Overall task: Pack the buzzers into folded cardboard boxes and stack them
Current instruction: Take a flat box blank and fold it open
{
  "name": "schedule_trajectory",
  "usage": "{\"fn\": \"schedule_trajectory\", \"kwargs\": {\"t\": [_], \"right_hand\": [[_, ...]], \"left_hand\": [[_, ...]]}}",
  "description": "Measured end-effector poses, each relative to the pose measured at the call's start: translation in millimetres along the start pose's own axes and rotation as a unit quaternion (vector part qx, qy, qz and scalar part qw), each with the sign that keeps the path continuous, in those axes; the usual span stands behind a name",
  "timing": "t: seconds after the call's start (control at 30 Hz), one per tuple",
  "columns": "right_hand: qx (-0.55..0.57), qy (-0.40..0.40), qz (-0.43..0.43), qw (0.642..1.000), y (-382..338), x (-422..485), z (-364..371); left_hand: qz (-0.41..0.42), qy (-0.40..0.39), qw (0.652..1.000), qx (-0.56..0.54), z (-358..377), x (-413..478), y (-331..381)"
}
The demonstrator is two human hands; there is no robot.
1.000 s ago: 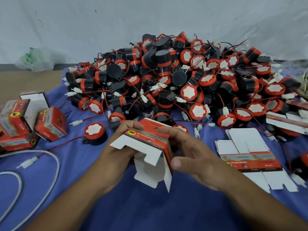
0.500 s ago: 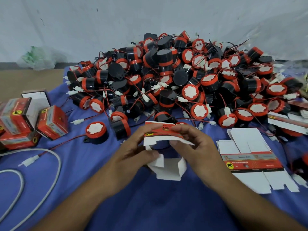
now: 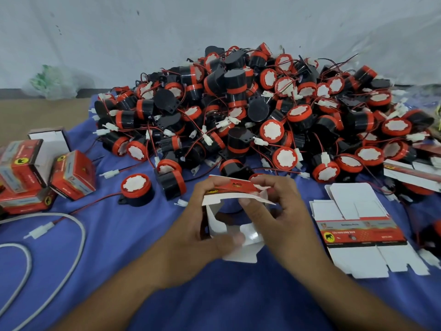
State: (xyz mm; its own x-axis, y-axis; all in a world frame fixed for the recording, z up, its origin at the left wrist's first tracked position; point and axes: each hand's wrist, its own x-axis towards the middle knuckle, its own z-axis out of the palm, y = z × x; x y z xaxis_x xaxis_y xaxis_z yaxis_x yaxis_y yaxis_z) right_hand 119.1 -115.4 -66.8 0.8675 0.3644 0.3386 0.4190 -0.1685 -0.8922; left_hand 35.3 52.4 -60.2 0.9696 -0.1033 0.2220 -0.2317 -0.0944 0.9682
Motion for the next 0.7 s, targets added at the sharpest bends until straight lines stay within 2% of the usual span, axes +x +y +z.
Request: {"fn": "schedule_trajectory", "kwargs": {"t": [0.2, 0.27, 0.33, 0.5, 0.63, 0.7], "right_hand": [[-0.079, -0.092, -0.118, 0.986, -1.4, -8.5, 4.4], [-0.113, -0.119, -0.147, 0.975, -3.1, -8.7, 5.1], [-0.108, -0.141, -0.142, 0.974, -5.0, -5.6, 3.5], [0.01, -0.173, -0.069, 0.982, -4.2, -0.7, -3.3], [0.015, -0.172, -0.077, 0.982, -2.8, 0.2, -4.0], [0.008, -0.163, -0.086, 0.983, -2.2, 0.0, -2.5]], "left_hand": [[-0.029, 0.127, 0.99, -0.047, 0.9, 3.0, -3.0], [-0.047, 0.153, 0.981, -0.108, 0.8, 2.9, -3.7], [-0.062, 0.172, 0.97, -0.163, -0.1, 3.4, -0.4], [-0.081, 0.126, 0.961, -0.232, -8.0, 5.6, 5.4], [-0.053, 0.06, 0.943, -0.323, -10.3, 1.5, 12.9], [-0.05, 0.056, 0.945, -0.318, -7.6, 3.1, 20.3]]}}
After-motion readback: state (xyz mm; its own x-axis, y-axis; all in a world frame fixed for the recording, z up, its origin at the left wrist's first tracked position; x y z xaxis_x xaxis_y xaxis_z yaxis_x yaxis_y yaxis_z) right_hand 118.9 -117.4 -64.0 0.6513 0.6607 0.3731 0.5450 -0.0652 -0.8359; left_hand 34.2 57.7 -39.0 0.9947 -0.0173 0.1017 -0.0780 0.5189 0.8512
